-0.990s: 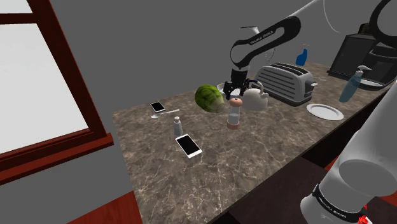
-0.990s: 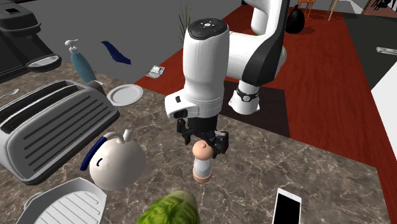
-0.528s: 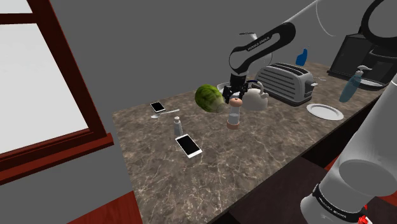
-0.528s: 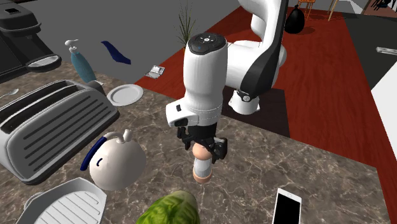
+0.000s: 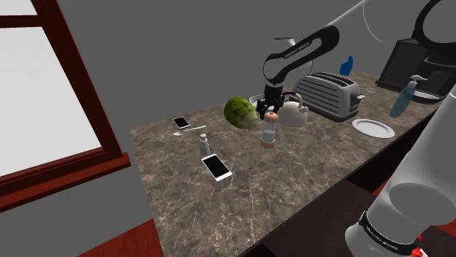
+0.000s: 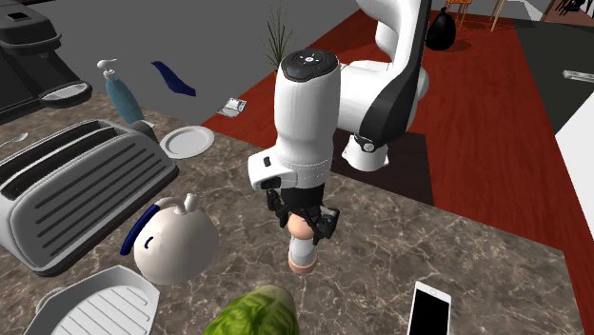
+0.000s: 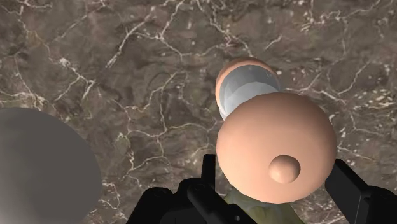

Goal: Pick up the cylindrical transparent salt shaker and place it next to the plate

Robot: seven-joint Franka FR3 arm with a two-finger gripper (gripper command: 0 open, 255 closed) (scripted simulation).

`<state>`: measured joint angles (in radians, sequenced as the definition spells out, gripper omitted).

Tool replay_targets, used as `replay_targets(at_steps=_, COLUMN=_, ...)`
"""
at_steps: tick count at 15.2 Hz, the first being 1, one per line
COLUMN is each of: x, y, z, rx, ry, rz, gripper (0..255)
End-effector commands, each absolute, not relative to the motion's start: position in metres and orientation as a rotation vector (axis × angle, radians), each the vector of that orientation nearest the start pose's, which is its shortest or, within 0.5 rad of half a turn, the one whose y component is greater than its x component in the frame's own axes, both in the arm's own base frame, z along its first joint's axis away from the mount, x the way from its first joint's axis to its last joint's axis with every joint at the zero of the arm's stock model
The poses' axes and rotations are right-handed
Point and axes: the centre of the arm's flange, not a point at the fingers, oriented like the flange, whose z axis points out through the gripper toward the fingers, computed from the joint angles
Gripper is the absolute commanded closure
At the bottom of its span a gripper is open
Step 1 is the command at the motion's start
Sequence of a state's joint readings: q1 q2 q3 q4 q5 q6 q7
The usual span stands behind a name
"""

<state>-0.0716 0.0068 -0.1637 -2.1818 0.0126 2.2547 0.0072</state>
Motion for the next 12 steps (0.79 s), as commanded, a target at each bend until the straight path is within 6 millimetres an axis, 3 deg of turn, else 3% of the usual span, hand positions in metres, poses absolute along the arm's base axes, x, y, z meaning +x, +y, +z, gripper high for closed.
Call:
replay_targets(at_steps=1, x=0.525, y=-0.125, z=0.392, rx=-3.114, ry=0.391, rz=-0.102, gripper=255)
replay_targets(at_steps=6, x=0.525, y=-0.125, z=0.392, rx=-3.114, ry=0.391, rz=-0.103, gripper=255)
replay_targets(at_steps=12, x=0.525, y=-0.125, z=0.423, rx=-3.114, ry=0.391, rz=-0.103, gripper=255)
